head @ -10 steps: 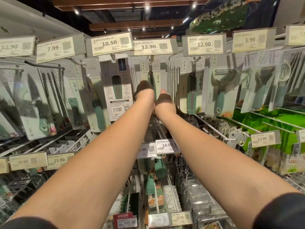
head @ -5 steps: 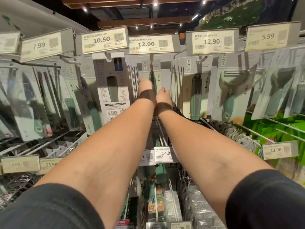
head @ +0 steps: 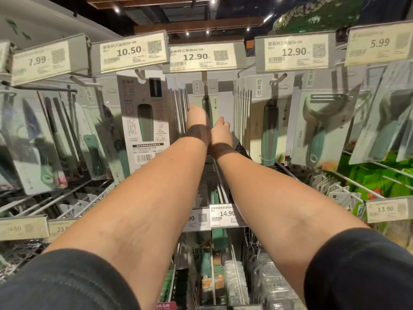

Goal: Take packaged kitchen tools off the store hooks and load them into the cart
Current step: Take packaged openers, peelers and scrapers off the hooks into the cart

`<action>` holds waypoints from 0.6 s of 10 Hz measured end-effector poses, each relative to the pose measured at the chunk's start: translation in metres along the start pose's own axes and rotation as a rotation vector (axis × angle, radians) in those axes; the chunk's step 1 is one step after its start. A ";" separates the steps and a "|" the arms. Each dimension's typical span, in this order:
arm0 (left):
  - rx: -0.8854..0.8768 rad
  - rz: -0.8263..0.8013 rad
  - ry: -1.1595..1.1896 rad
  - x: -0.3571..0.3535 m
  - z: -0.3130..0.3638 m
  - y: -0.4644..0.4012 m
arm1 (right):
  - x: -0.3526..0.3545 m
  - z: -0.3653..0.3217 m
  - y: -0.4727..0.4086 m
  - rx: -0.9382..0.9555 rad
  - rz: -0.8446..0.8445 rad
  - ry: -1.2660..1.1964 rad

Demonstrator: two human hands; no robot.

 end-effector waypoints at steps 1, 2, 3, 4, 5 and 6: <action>-0.390 0.240 -1.329 0.008 -0.007 0.000 | 0.004 -0.001 0.009 -0.044 -0.042 -0.018; -0.586 0.183 -1.521 0.008 -0.010 0.015 | 0.008 0.004 0.021 -0.116 -0.051 -0.018; -0.210 0.234 -0.580 0.015 -0.015 0.028 | 0.014 0.009 0.042 -0.210 -0.034 0.007; -0.305 0.141 -0.782 0.019 -0.023 0.064 | 0.029 0.002 0.082 -0.101 -0.126 0.314; -0.381 0.078 -0.678 0.031 -0.037 0.118 | 0.042 0.002 0.119 -0.038 -0.175 0.500; -0.535 0.105 -0.919 0.039 -0.044 0.152 | 0.060 0.006 0.154 -0.038 -0.173 0.479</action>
Point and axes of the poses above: each hand's wrist, its own y-axis away from the middle knuckle, its own x-axis out of the back of the hand, z = x × y, the point moved 3 cm from there along -y, towards the middle knuckle, and after that the axes turned 8 degrees about -y, right-handed, at the moved point
